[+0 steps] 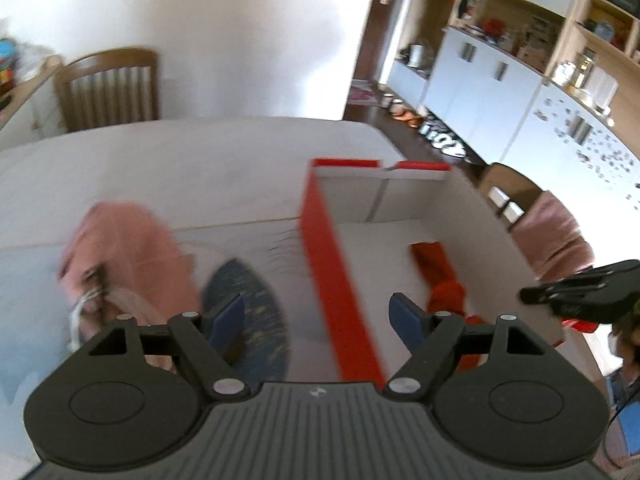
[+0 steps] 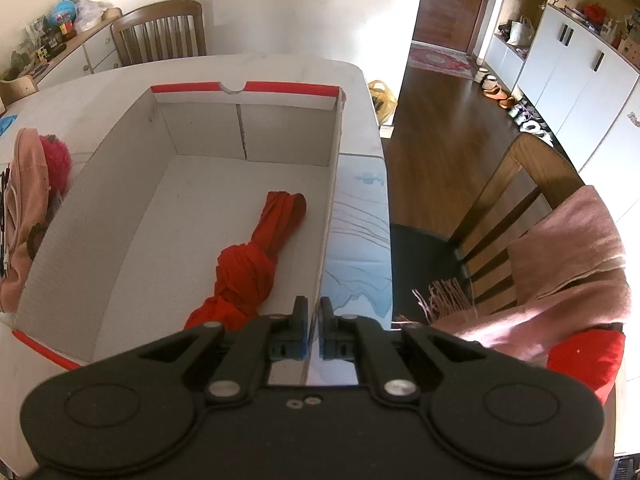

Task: Organize objects
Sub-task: 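Move the left gripper back to the pile over the blue card box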

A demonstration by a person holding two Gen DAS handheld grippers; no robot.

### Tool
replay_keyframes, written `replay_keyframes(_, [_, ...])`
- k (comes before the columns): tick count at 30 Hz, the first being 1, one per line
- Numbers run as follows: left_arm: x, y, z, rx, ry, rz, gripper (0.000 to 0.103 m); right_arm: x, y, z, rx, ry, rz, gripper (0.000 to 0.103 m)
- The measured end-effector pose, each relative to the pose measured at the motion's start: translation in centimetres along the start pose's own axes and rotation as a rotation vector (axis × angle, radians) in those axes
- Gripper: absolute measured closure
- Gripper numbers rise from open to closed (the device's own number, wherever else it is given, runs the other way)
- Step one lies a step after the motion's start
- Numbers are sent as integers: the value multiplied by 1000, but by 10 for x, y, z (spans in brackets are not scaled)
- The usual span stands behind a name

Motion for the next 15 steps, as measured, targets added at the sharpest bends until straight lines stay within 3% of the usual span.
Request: replay_keyframes(15, [-84,34,-86,163,197,-68,22,2,-2,0,-19,-26,-9,100])
Point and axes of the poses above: each gripper's, at about its wrist camera, not at the fingertips, and y roughly against the way its jaws point, z to its right, x to its top, the point moved 4 cm from there along -y, roughly the way its jaws point, and after that the axes turned 13 degrees about -y, right-handed, at the moved point
